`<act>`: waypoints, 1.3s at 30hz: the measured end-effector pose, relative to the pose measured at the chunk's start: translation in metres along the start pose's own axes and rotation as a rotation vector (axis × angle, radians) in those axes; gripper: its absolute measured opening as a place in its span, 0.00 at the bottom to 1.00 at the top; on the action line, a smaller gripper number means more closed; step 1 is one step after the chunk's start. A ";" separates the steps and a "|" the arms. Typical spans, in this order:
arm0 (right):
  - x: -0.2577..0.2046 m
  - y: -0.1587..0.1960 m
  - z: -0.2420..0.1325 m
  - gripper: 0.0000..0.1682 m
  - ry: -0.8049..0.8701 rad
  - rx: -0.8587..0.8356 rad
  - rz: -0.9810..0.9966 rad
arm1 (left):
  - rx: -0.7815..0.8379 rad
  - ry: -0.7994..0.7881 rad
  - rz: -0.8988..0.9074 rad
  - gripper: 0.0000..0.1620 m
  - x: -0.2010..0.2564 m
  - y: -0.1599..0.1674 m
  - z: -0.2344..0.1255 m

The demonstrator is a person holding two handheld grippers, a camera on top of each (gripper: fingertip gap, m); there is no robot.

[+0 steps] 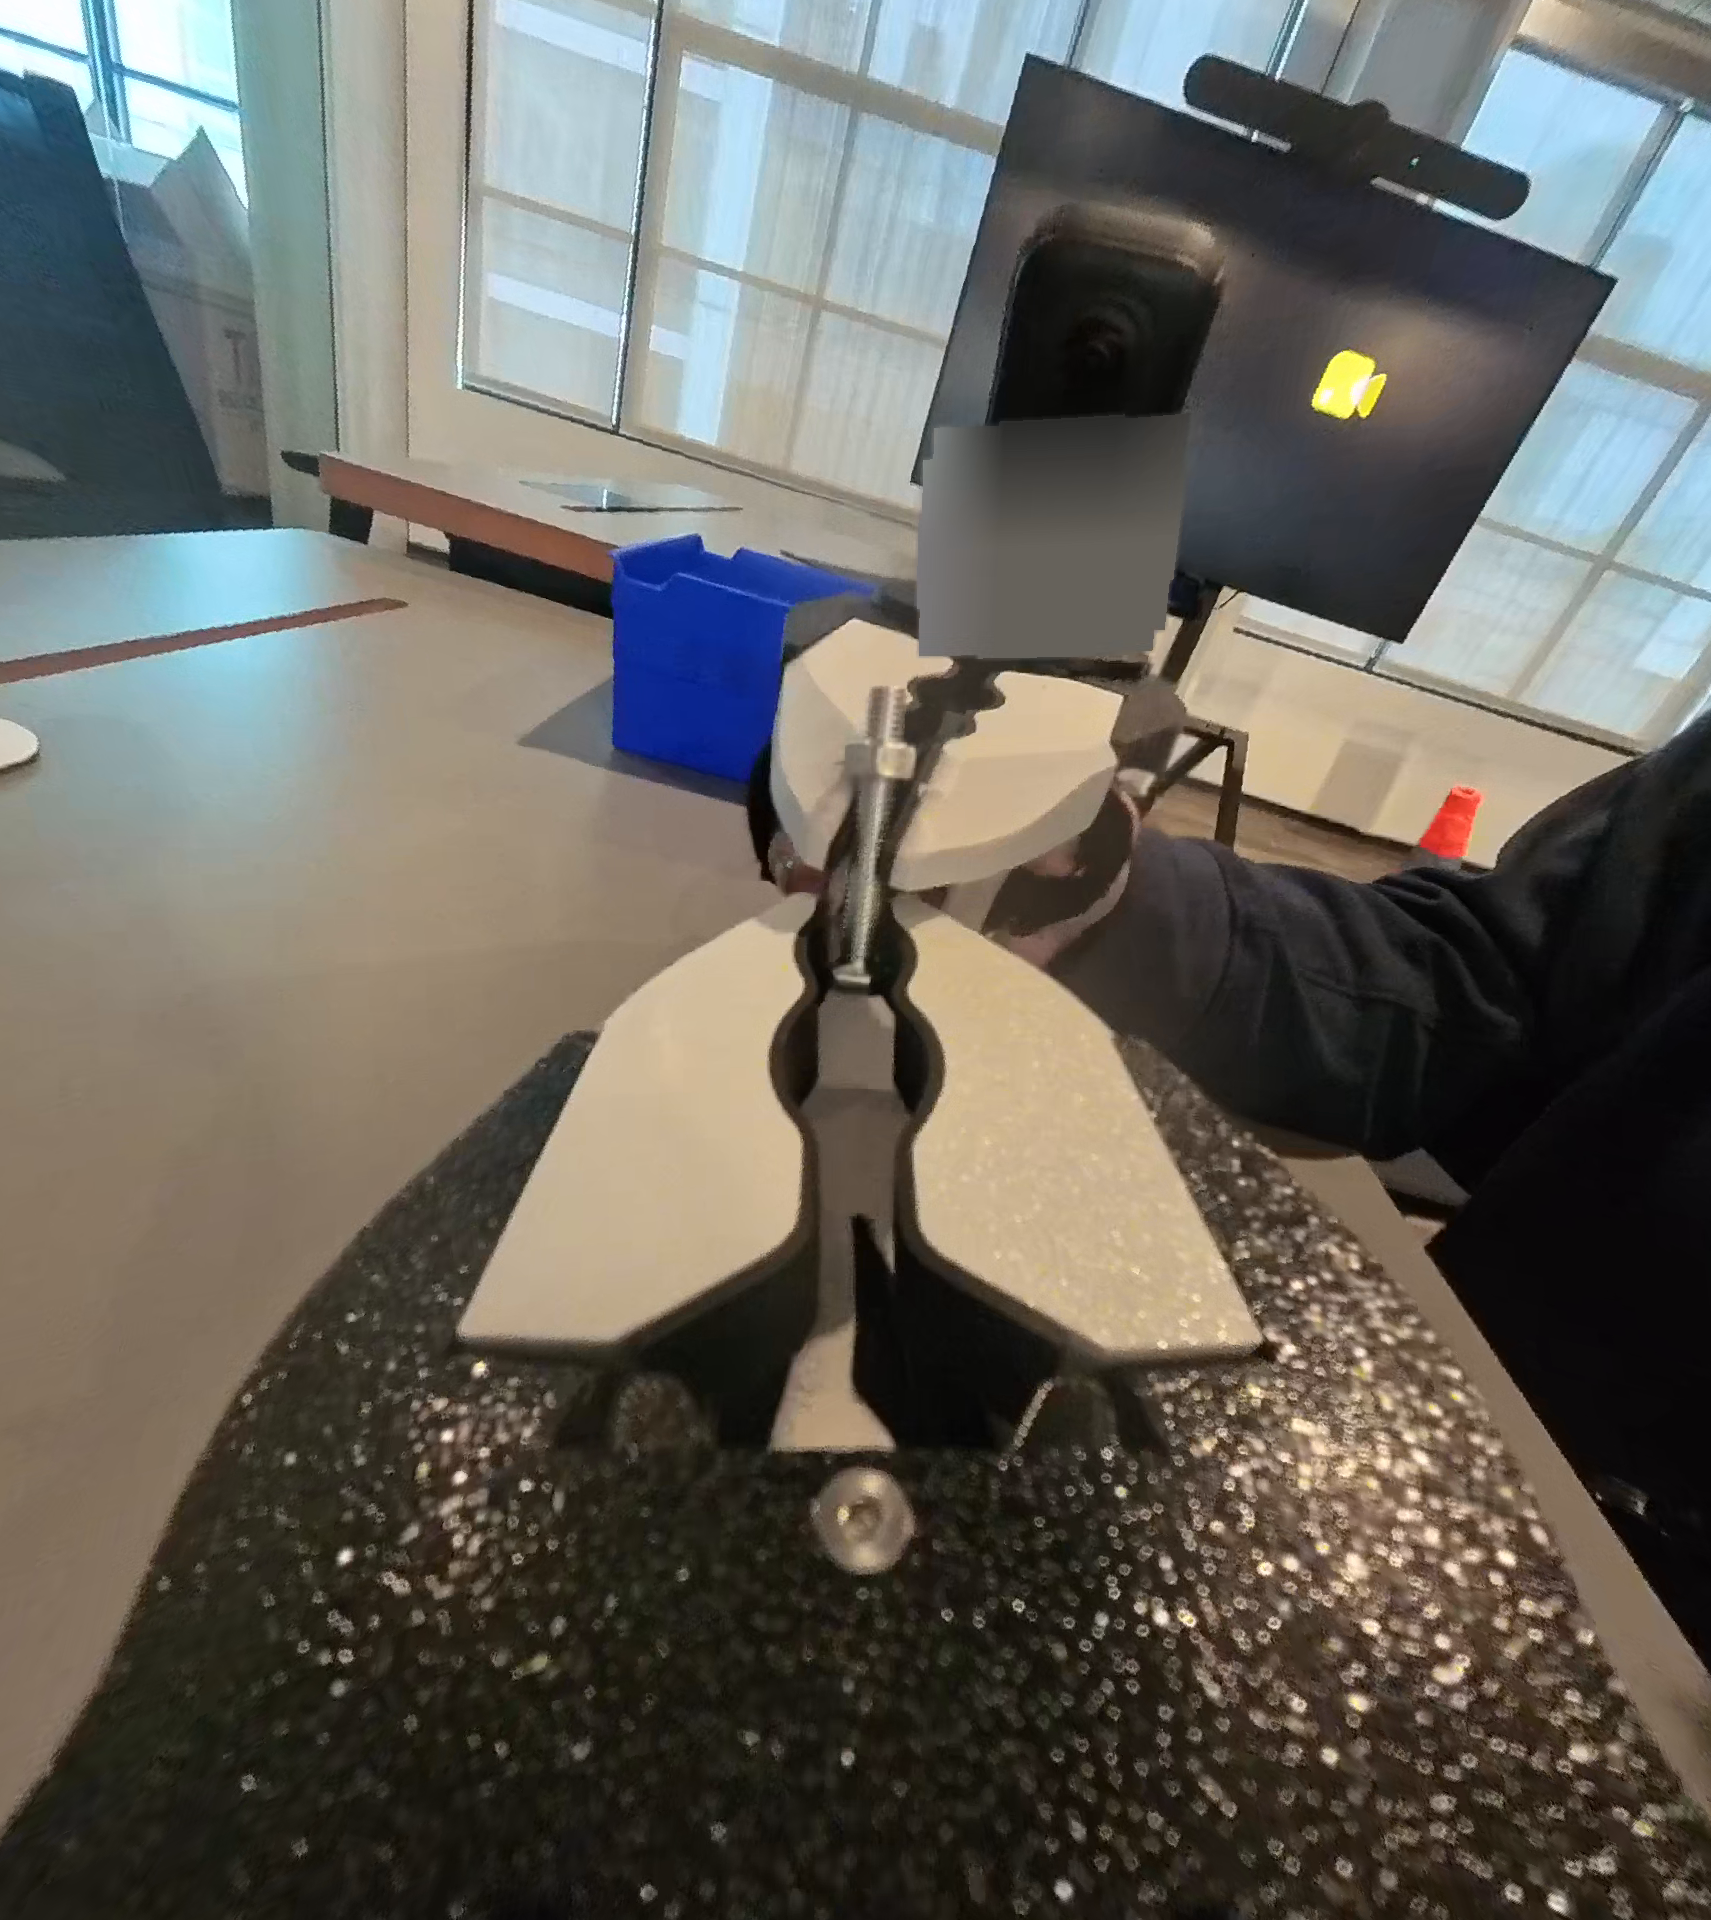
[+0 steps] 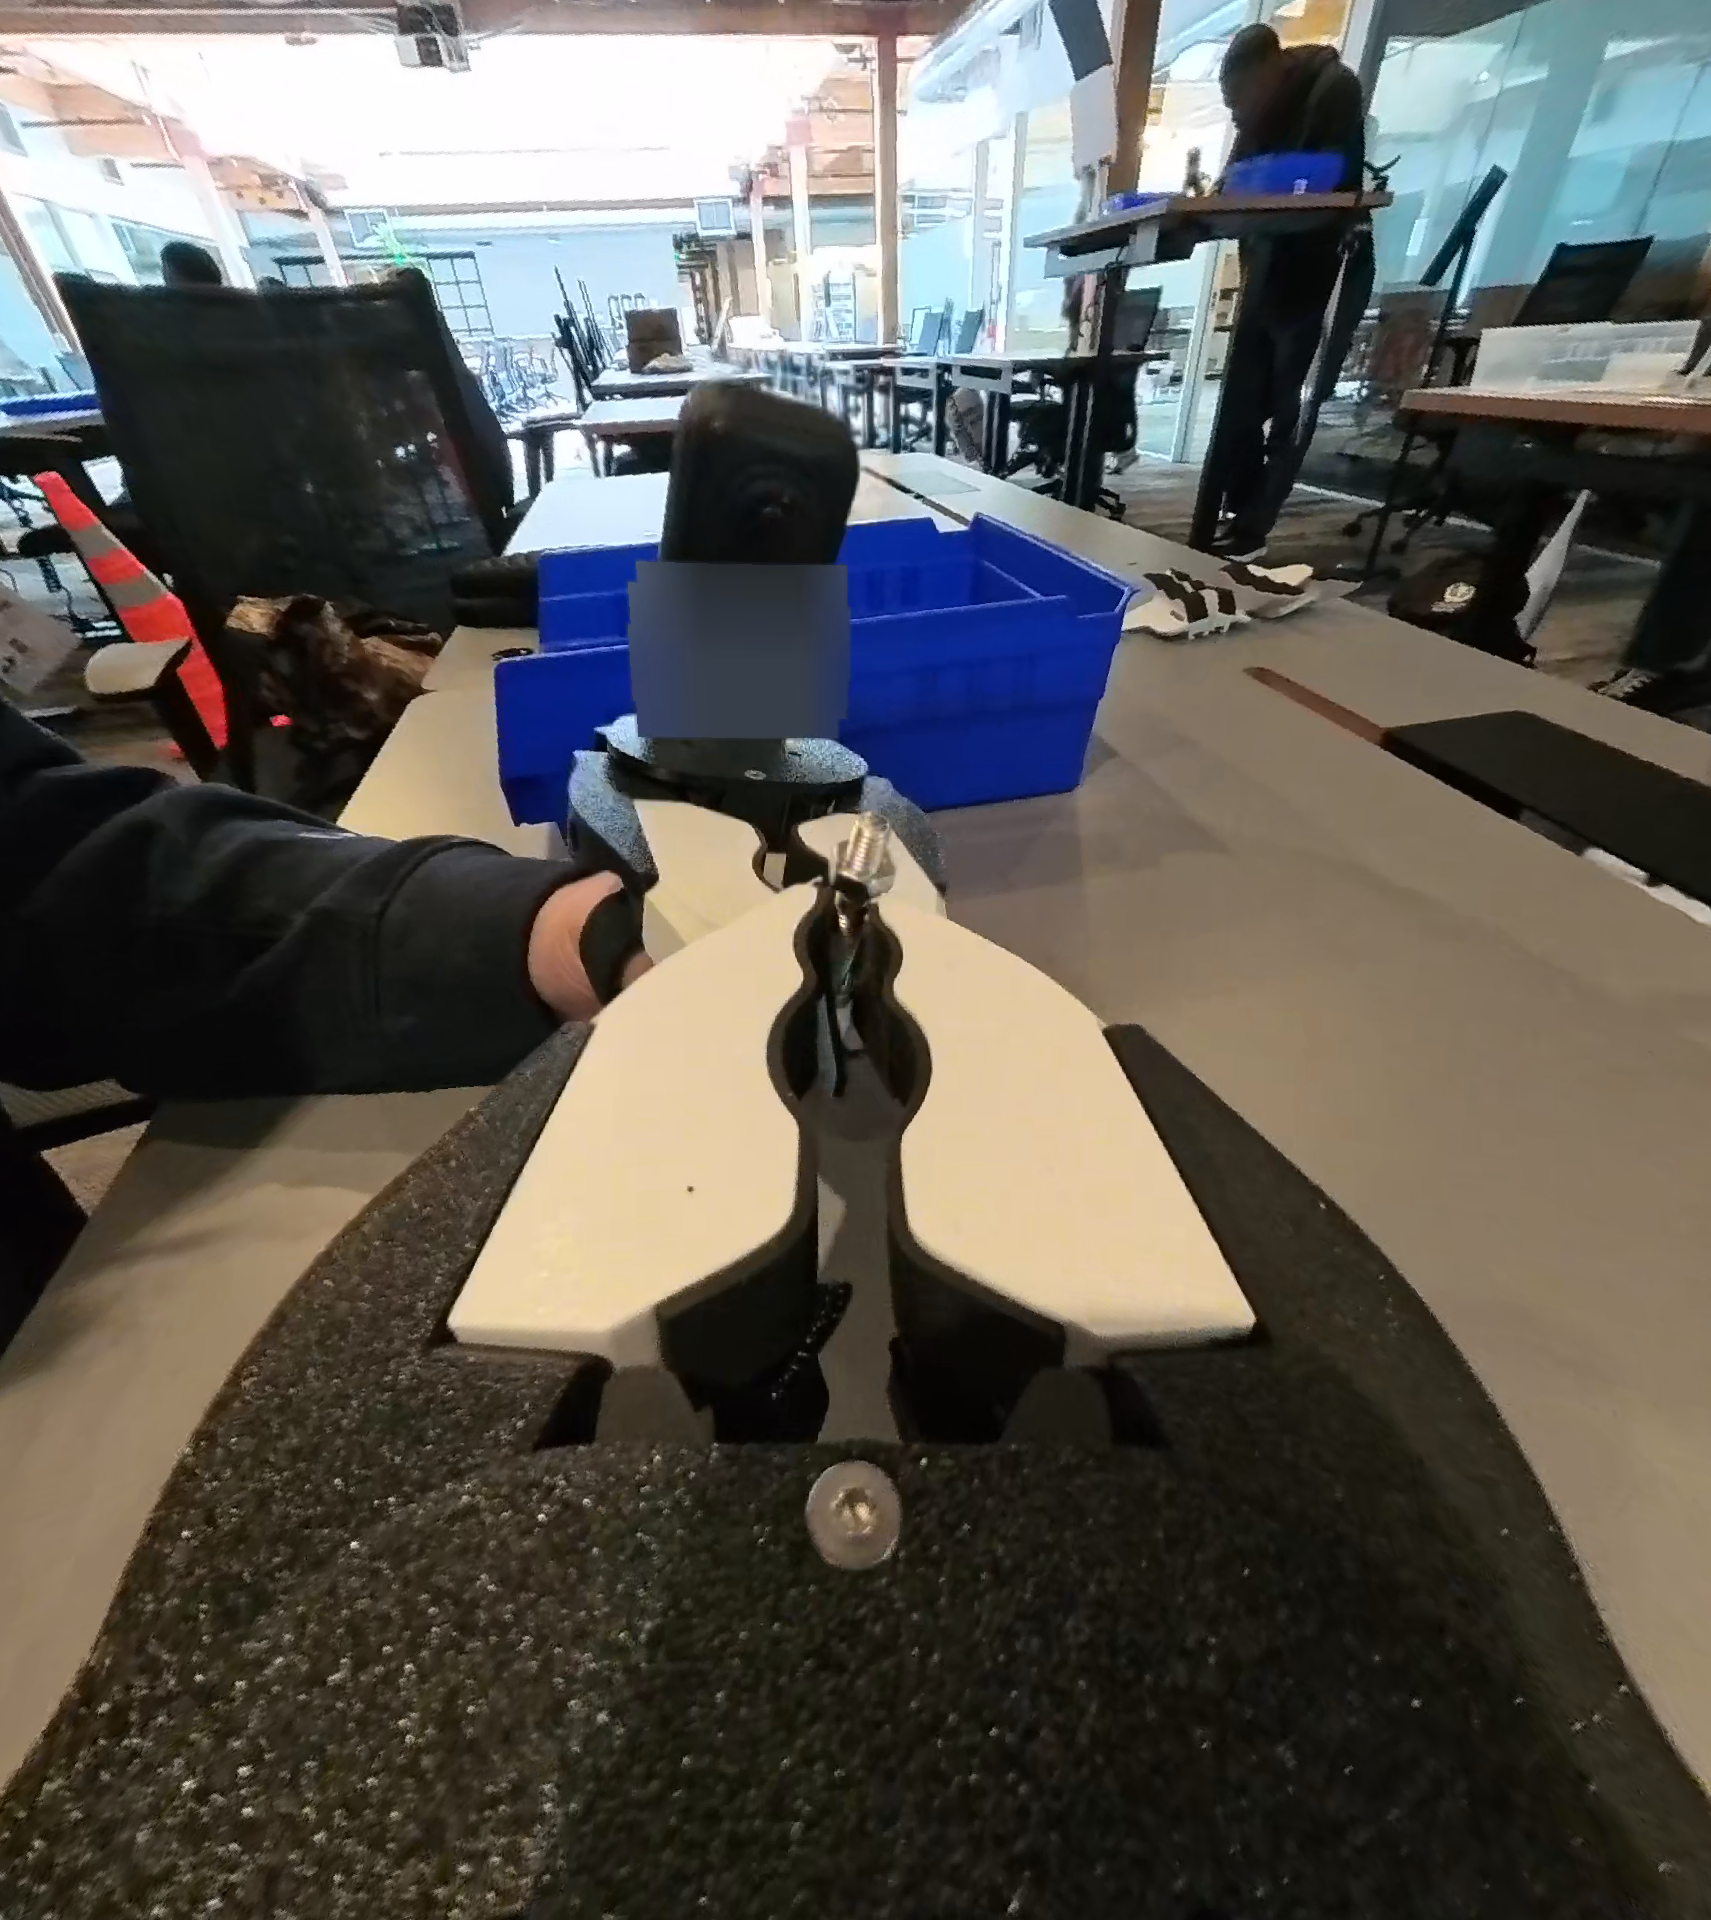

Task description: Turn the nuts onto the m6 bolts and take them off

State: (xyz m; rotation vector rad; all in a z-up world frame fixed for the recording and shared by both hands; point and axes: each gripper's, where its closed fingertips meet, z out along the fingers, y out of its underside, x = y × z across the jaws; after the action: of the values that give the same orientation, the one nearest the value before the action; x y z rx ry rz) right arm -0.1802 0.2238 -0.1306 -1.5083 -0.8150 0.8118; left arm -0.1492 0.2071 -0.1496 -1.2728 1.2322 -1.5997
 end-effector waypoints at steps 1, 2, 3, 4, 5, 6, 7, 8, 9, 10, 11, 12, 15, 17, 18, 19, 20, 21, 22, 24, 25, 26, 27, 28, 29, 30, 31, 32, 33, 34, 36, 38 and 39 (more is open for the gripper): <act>0.000 -0.001 -0.001 0.04 0.001 0.002 0.000 | 0.018 0.007 0.005 0.13 0.001 -0.002 0.000; 0.002 -0.001 -0.001 0.04 0.012 0.001 -0.007 | 0.033 0.020 0.007 0.16 0.003 -0.004 0.000; 0.003 -0.002 -0.002 0.03 0.021 0.003 -0.013 | 0.042 0.025 -0.001 0.24 0.003 -0.005 0.001; 0.004 -0.004 -0.004 0.03 0.027 0.008 -0.017 | 0.050 0.019 -0.012 0.31 0.002 -0.005 0.001; 0.006 -0.006 -0.006 0.04 0.032 0.014 -0.017 | 0.057 0.007 -0.021 0.37 -0.001 -0.006 0.002; 0.007 -0.008 -0.008 0.04 0.040 0.020 -0.019 | 0.066 -0.006 -0.028 0.41 -0.003 -0.007 0.001; 0.009 -0.011 -0.011 0.04 0.051 0.026 -0.023 | 0.077 -0.017 -0.034 0.44 -0.006 -0.009 0.000; 0.011 -0.014 -0.015 0.04 0.062 0.029 -0.026 | 0.089 -0.026 -0.037 0.45 -0.007 -0.010 -0.001; 0.013 -0.019 -0.020 0.04 0.075 0.031 -0.028 | 0.103 -0.037 -0.040 0.47 -0.009 -0.012 -0.002; 0.013 -0.026 -0.027 0.03 0.090 0.036 -0.033 | 0.114 -0.051 -0.040 0.48 -0.011 -0.013 -0.004; 0.013 -0.033 -0.037 0.03 0.112 0.044 -0.045 | 0.121 -0.061 -0.039 0.48 -0.013 -0.014 -0.005; 0.014 -0.041 -0.049 0.03 0.151 0.045 -0.057 | 0.125 -0.067 -0.038 0.48 -0.014 -0.015 -0.006; 0.015 -0.056 -0.102 0.03 0.307 -0.038 -0.075 | 0.134 -0.082 -0.038 0.46 -0.016 -0.016 -0.008; 0.022 -0.061 -0.151 0.03 0.484 -0.147 -0.104 | 0.134 -0.079 -0.038 0.45 -0.016 -0.016 -0.008; 0.030 -0.061 -0.181 0.03 0.604 -0.217 -0.108 | 0.133 -0.079 -0.037 0.44 -0.016 -0.016 -0.008; 0.038 -0.061 -0.215 0.03 0.740 -0.290 -0.112 | 0.130 -0.078 -0.034 0.43 -0.015 -0.015 -0.007; 0.046 -0.058 -0.250 0.03 0.867 -0.375 -0.101 | 0.123 -0.074 -0.029 0.42 -0.014 -0.014 -0.007; 0.052 -0.050 -0.283 0.03 0.968 -0.470 -0.066 | 0.116 -0.070 -0.025 0.42 -0.013 -0.013 -0.006; 0.057 -0.038 -0.312 0.03 1.038 -0.566 -0.007 | 0.107 -0.064 -0.022 0.41 -0.012 -0.012 -0.005; 0.063 0.001 -0.357 0.03 1.077 -0.770 0.178 | 0.087 -0.057 -0.026 0.41 -0.010 -0.010 -0.002; 0.065 0.024 -0.375 0.03 1.079 -0.879 0.277 | 0.081 -0.053 -0.028 0.40 -0.009 -0.009 -0.001; 0.066 0.046 -0.392 0.03 1.081 -0.984 0.359 | 0.076 -0.048 -0.027 0.39 -0.008 -0.008 -0.001; 0.068 0.066 -0.407 0.03 1.079 -1.075 0.428 | 0.074 -0.046 -0.024 0.39 -0.008 -0.008 0.000; 0.068 0.084 -0.418 0.03 1.066 -1.150 0.497 | 0.072 -0.046 -0.020 0.38 -0.007 -0.008 0.000; 0.067 0.098 -0.424 0.03 1.050 -1.208 0.555 | 0.072 -0.044 -0.016 0.37 -0.007 -0.008 0.000; 0.066 0.109 -0.429 0.03 1.033 -1.255 0.586 | 0.071 -0.043 -0.014 0.37 -0.006 -0.007 0.000; 0.068 0.116 -0.433 0.03 1.030 -1.293 0.600 | 0.070 -0.043 -0.014 0.36 -0.006 -0.007 0.000; 0.070 0.123 -0.437 0.03 1.031 -1.317 0.623 | 0.071 -0.042 -0.014 0.36 -0.006 -0.007 0.000; 0.072 0.129 -0.440 0.03 1.022 -1.330 0.659 | 0.073 -0.042 -0.016 0.36 -0.006 -0.008 0.000; 0.073 0.134 -0.442 0.03 1.014 -1.338 0.692 | 0.075 -0.042 -0.018 0.36 -0.006 -0.008 0.000; 0.074 0.143 -0.447 0.03 1.005 -1.364 0.748 | 0.079 -0.040 -0.022 0.36 -0.006 -0.008 -0.001; 0.075 0.147 -0.451 0.04 1.011 -1.367 0.775 | 0.080 -0.041 -0.024 0.37 -0.007 -0.009 -0.001; 0.075 0.146 -0.452 0.07 1.015 -1.365 0.778 | 0.080 -0.042 -0.026 0.38 -0.007 -0.009 -0.001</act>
State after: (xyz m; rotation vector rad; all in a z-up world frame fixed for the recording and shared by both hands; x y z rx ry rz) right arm 0.2522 0.0459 -0.2439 -3.1189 0.1856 -0.2682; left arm -0.1481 0.2163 -0.1432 -1.2707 1.1187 -1.6164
